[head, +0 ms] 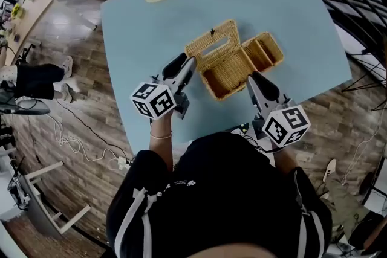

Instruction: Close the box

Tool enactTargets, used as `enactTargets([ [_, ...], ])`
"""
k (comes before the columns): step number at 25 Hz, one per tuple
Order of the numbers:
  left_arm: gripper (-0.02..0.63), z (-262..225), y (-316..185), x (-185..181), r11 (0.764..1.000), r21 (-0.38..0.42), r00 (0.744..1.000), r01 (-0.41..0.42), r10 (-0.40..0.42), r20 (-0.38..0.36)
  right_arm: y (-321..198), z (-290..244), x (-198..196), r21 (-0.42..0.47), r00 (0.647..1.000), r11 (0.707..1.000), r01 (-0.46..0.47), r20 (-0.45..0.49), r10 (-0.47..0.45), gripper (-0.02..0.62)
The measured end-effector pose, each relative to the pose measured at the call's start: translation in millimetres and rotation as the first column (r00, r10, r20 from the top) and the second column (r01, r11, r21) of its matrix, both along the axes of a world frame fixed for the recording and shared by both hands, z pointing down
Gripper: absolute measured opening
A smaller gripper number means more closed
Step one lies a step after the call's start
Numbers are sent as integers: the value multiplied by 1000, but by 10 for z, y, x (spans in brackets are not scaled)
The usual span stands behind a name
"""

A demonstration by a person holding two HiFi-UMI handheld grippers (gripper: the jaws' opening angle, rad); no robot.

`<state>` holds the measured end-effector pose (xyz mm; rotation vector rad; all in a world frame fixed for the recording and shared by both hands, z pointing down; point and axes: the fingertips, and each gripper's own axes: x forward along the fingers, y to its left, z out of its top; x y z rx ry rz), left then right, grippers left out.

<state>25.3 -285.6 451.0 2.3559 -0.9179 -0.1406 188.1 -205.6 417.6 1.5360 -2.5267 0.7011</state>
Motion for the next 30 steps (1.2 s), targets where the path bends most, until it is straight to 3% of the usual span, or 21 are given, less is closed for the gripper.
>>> enactTargets([
  [17, 127, -81, 473, 268, 1000, 15, 1000, -7, 7, 15, 140, 132, 40, -35, 996, 998, 60, 63, -57, 72],
  [30, 129, -23, 711, 409, 998, 57, 997, -4, 0, 78, 200, 297, 118, -65, 994, 993, 95, 55, -91, 72],
])
